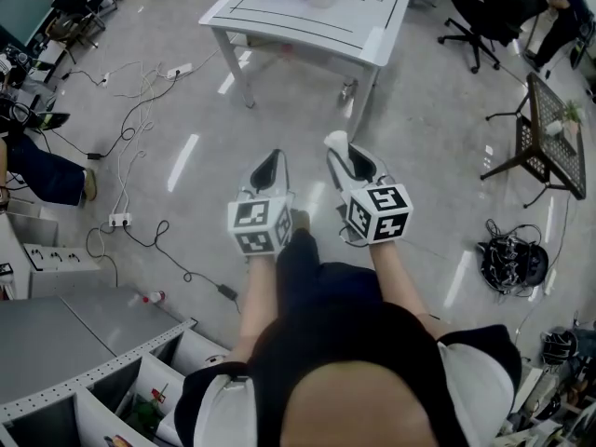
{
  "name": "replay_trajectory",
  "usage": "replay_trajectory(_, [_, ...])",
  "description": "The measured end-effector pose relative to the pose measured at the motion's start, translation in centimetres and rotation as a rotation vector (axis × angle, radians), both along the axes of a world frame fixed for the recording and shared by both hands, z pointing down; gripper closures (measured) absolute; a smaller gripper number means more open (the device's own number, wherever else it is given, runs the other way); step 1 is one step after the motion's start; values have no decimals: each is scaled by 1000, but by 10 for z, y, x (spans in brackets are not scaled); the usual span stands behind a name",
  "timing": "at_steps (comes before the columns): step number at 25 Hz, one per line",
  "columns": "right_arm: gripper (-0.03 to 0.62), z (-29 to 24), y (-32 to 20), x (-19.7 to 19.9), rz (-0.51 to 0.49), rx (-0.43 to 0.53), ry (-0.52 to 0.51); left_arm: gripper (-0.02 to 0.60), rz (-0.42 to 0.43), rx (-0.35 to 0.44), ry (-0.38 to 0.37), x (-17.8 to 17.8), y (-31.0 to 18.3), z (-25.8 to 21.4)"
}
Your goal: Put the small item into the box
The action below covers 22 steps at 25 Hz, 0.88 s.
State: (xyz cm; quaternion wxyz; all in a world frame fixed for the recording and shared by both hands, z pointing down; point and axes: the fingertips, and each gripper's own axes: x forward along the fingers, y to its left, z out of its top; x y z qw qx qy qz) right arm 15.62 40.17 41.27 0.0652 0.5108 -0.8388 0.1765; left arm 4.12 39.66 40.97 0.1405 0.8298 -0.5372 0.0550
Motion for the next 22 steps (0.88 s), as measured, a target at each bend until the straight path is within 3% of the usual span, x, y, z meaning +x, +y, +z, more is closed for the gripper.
replay_trajectory(22, [457,-10,-124,-10,26,-2,-40,572,23,15,-13,-17,-125,-10])
